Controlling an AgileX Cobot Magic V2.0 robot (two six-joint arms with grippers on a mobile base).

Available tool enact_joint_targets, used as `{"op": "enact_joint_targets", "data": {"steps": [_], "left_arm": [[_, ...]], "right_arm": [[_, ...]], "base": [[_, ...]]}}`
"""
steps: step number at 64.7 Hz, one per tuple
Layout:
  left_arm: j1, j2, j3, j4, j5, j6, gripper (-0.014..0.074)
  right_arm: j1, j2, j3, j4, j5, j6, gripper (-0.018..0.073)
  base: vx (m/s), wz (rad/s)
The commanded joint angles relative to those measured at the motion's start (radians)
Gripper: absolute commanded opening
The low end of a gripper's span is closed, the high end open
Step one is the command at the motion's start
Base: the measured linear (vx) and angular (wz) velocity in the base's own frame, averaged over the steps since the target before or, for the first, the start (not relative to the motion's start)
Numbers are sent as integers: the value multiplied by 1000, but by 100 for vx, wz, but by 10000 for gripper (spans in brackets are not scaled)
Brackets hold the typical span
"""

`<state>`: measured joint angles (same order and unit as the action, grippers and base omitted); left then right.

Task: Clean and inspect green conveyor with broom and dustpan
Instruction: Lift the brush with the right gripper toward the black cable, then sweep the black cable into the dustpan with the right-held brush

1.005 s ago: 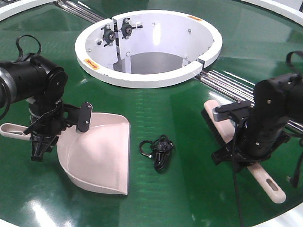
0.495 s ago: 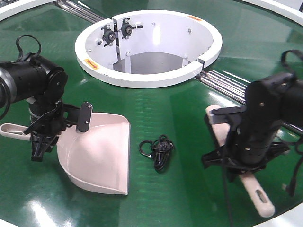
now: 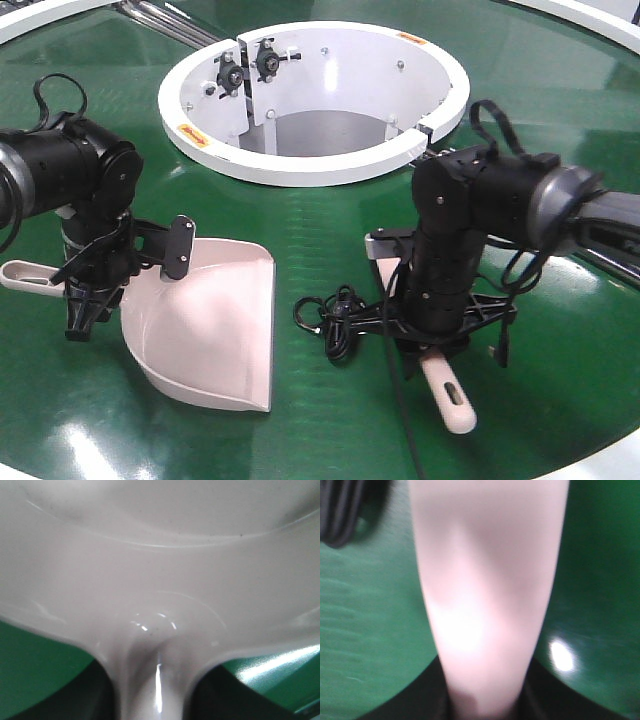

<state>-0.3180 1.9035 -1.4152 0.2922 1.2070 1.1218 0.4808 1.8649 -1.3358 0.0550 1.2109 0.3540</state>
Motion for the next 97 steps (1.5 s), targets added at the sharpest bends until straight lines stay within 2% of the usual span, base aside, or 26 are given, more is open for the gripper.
{"op": "enact_joint_targets", "data": {"steps": [1,8,20,29,46,57,65,74,84,97], "left_arm": [[-10,-57,-26,-1,-1,-3,-8],[-10,-57,-26,-1,-1,-3,-8],[-10,-57,-26,-1,-1,-3,-8],[-10,-57,-26,-1,0,-3,-7],[-10,-57,-26,-1,0,-3,-6],[-10,-57,-26,-1,0,-3,-6],[-10,-57,-26,-1,0,-3,-6],[-10,-57,-26,-1,-1,-3,-6],[-10,-57,-26,-1,-2,-3,-6],[-10,-57,-26,-1,-1,-3,-6]], "right_arm": [[0,-15,-36,42,81,4,-4],[1,11,-36,84,81,-5,-4],[15,29,-46,94,81,-7,-4],[58,54,-94,102,81,-7,-4],[153,183,-283,205,81,-31,-4],[225,277,-460,317,81,-101,-4],[262,308,-573,361,80,-142,-4],[270,306,-638,347,80,-141,-4],[256,286,-633,328,80,-142,-4],[218,242,-628,228,80,-125,-4]], "base": [[0,0],[0,0],[0,0],[0,0],[0,0],[0,0],[0,0],[0,0],[0,0],[0,0]]}}
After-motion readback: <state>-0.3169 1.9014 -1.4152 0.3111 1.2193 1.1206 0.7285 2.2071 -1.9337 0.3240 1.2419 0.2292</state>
